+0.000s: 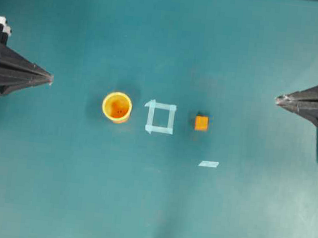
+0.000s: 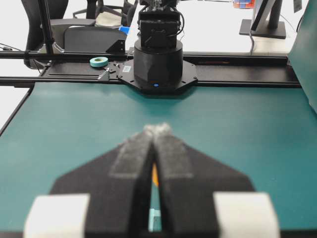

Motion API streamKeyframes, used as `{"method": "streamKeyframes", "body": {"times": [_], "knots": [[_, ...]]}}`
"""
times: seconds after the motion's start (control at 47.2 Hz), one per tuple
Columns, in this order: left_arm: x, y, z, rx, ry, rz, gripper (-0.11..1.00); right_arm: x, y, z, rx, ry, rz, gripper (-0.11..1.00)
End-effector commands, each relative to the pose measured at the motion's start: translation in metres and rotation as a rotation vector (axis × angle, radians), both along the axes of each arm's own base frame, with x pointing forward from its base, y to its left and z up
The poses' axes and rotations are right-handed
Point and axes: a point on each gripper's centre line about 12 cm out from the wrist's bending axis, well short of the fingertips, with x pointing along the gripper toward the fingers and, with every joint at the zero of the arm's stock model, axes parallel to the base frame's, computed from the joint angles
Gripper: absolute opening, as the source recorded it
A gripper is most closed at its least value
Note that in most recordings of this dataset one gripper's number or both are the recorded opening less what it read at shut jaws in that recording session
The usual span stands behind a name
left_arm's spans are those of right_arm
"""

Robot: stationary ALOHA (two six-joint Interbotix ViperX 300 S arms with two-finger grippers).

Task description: Move the block backward with right arm.

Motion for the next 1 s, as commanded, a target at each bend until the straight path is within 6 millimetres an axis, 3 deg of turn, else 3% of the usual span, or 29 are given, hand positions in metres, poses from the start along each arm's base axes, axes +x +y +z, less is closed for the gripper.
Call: {"method": "streamKeyframes", "body": {"times": [0.0,0.127,0.594,0.657,0.869,0.975], "knots": [[0.000,-0.001,0.018,0.015,-0.045,-0.006,0.00,0.002,0.000,0.006,-0.005,-0.015,-0.002,0.00],[0.000,-0.001,0.021,0.018,-0.037,-0.006,0.00,0.003,0.000,0.007,-0.018,0.000,-0.002,0.00],[0.001,-0.001,-0.002,0.004,0.160,-0.005,0.00,0.007,-0.001,0.003,-0.015,0.095,-0.003,0.01],[0.002,-0.001,-0.003,0.001,0.166,-0.005,0.00,0.008,0.000,0.002,-0.006,0.120,-0.002,0.08],[0.002,-0.001,-0.005,0.001,0.175,-0.005,0.00,0.021,-0.002,-0.010,0.037,0.264,-0.013,0.53],[0.002,-0.001,-0.003,0.001,0.169,-0.003,0.00,0.031,-0.004,-0.012,0.051,0.348,-0.020,0.60]]}}
